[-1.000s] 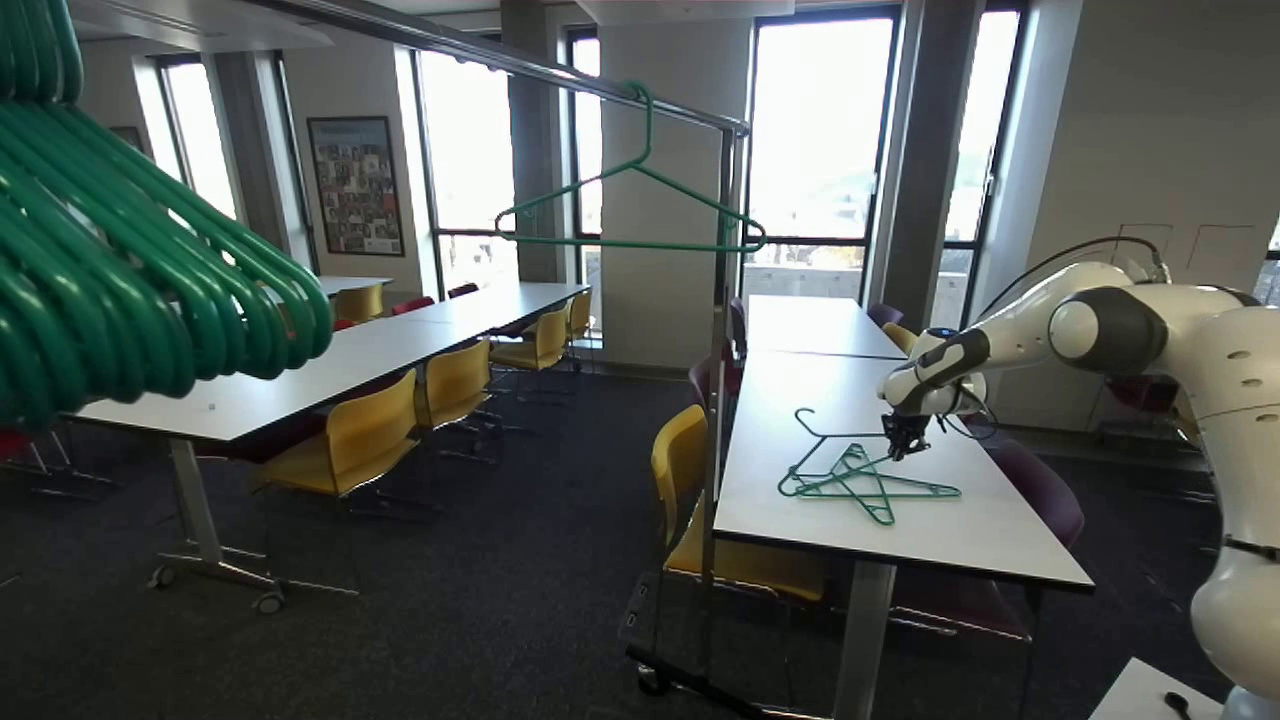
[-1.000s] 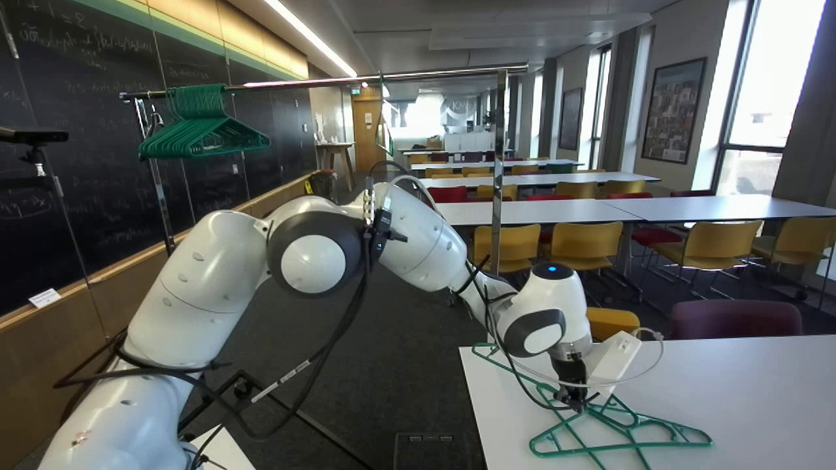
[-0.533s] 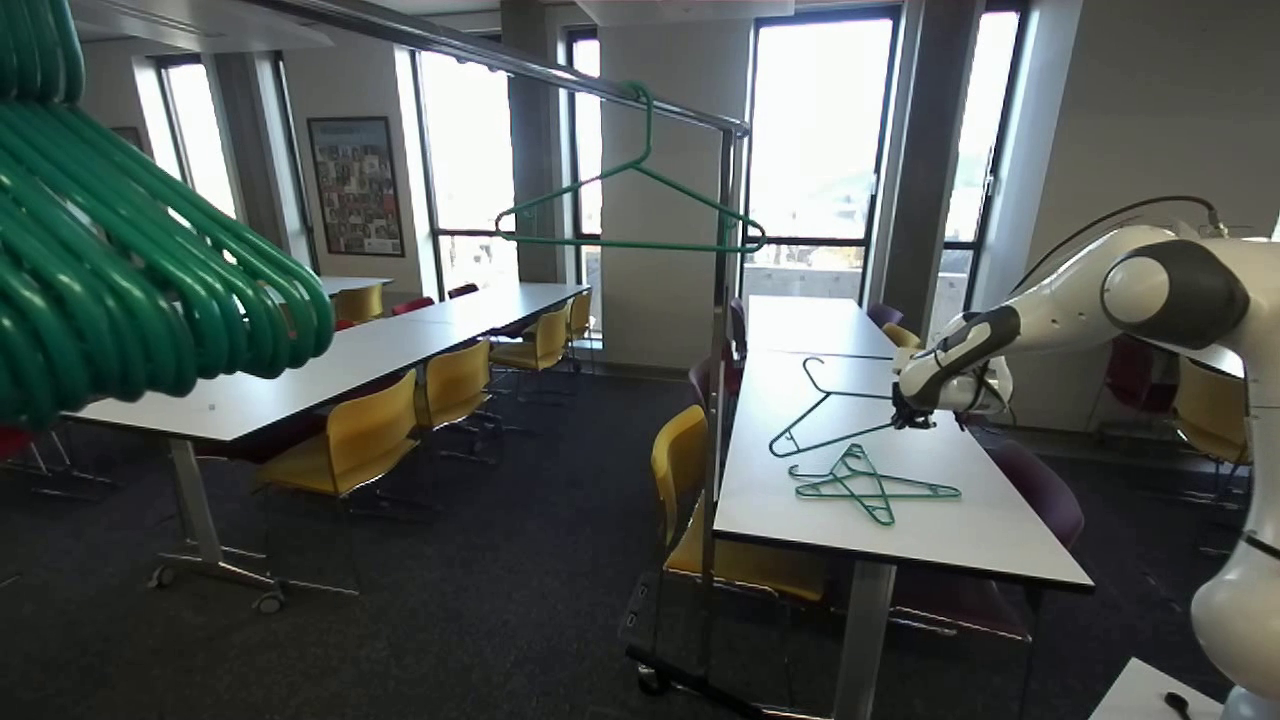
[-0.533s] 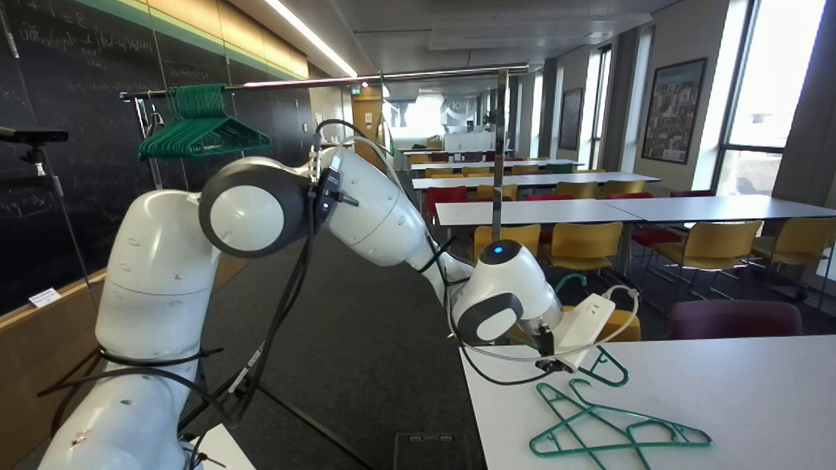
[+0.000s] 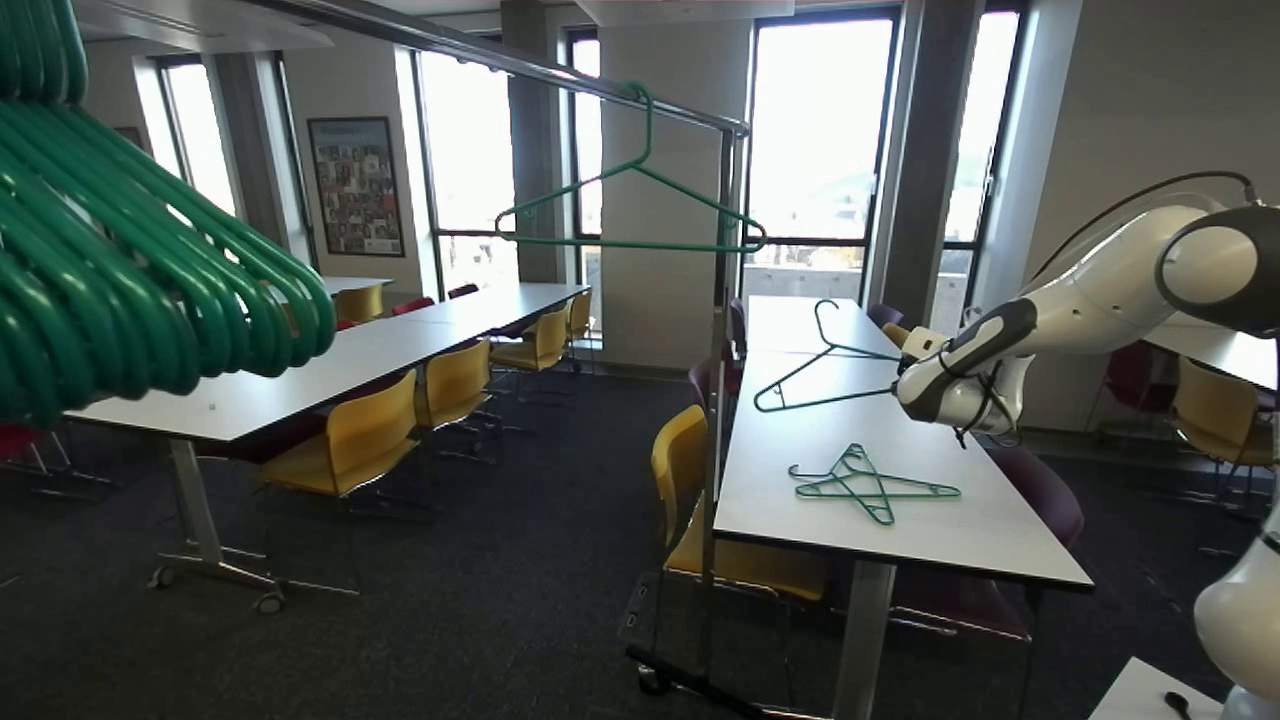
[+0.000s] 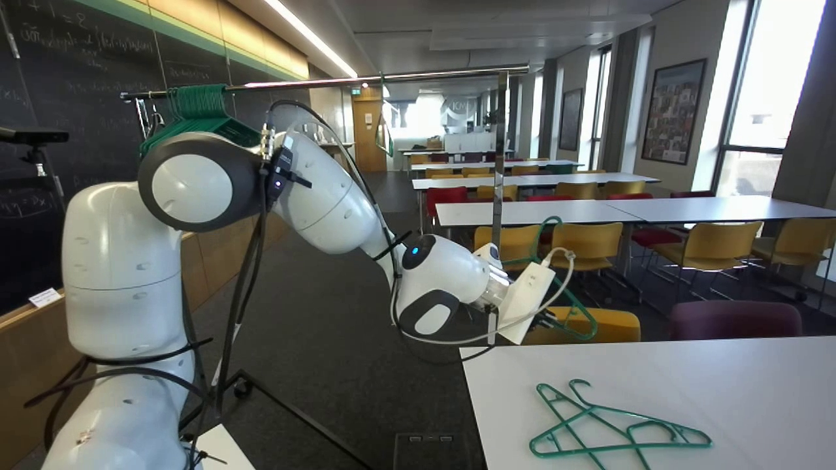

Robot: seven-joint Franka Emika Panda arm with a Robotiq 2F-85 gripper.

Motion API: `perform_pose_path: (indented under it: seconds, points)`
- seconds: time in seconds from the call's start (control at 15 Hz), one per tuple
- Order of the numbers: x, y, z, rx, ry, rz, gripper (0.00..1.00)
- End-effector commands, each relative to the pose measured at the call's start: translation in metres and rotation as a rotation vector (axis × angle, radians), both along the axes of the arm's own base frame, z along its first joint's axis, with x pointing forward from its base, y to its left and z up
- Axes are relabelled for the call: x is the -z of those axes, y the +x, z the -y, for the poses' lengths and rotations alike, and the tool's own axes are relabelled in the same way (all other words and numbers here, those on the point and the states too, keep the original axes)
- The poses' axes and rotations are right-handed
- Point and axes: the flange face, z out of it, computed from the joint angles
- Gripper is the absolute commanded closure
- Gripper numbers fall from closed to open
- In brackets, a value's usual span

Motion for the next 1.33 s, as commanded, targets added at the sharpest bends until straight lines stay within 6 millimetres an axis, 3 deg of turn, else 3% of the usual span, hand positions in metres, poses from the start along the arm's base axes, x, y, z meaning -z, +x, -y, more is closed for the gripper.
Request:
perform_pose_path:
  seconds: [0.0, 0.4, 0.53, 0.67, 1.0, 1.27]
  points:
    - [-0.071, 0.003, 0.000, 0.061, -0.030, 0.129, 0.98]
    - [-0.160, 0.054, 0.016, 0.055, -0.193, 0.252, 0.98]
    - [-0.179, 0.080, 0.011, 0.039, -0.279, 0.271, 0.98]
    - [-0.192, 0.108, -0.007, 0.021, -0.369, 0.287, 0.98]
    - [-0.199, 0.163, -0.082, -0.015, -0.587, 0.317, 0.98]
    - [-0.159, 0.179, -0.136, 0.013, -0.652, 0.333, 0.98]
